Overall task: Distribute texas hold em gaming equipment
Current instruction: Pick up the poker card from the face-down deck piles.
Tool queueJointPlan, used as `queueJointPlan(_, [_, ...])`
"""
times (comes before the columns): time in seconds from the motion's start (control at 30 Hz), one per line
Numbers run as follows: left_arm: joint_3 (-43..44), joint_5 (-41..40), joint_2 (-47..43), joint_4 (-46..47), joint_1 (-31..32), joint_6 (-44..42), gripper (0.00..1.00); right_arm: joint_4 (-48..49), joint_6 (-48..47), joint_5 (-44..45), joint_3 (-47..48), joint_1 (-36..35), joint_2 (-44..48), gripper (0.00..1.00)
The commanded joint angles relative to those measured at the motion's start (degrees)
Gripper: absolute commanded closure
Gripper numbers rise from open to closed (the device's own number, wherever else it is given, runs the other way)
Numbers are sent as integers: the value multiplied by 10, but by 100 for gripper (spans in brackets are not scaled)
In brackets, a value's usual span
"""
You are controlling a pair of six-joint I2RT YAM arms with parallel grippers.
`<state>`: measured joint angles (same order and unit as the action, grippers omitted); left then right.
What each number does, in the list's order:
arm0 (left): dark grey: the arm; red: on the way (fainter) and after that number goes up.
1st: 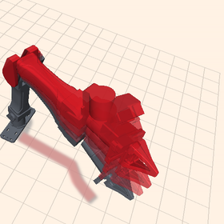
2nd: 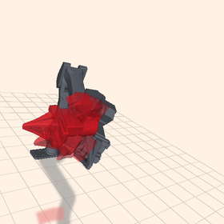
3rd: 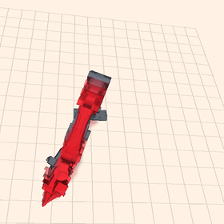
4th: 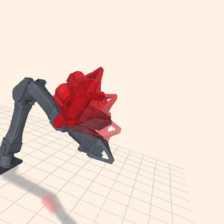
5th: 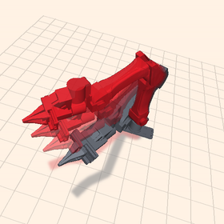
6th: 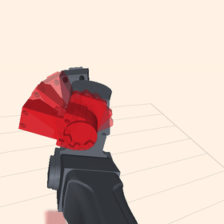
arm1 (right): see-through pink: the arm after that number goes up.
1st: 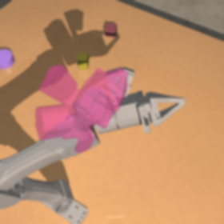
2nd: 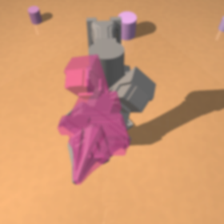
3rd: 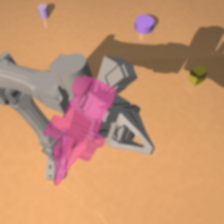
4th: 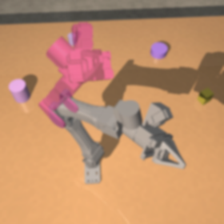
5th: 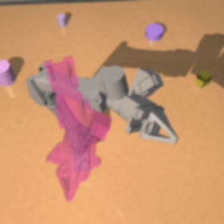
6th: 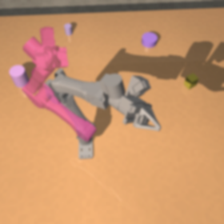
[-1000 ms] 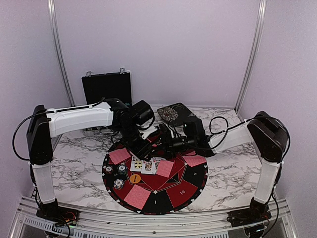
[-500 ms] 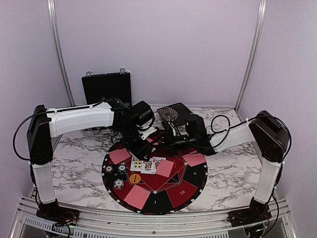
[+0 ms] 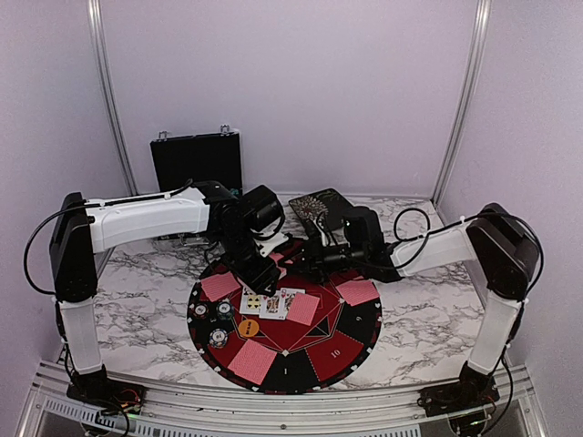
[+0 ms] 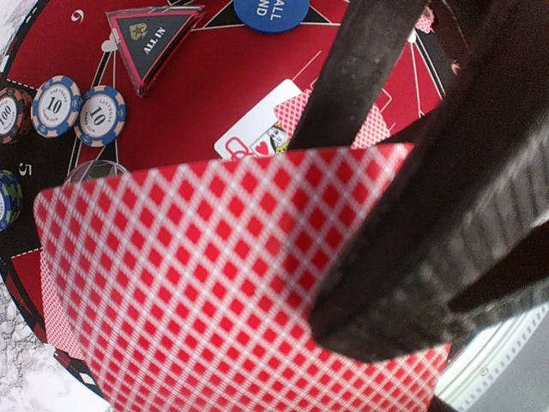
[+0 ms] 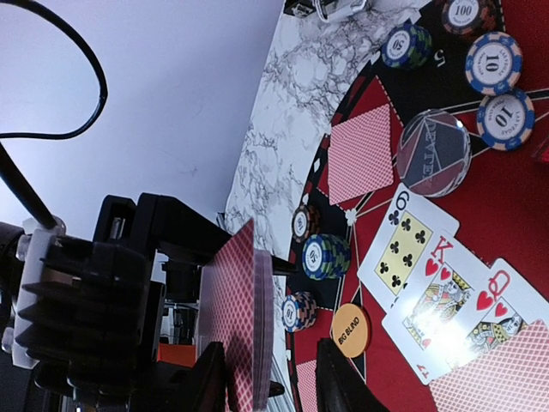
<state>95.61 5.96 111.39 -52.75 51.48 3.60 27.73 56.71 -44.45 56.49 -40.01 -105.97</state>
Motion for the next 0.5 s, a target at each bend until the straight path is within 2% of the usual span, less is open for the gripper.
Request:
queueJointPlan(0.0, [2, 2, 0, -7, 2, -5, 66, -16, -11, 10, -1, 8, 26, 67])
queueJointPlan(0.47, [1, 5, 10, -8, 2, -5, 65, -19, -12, 6, -8, 14, 44, 84])
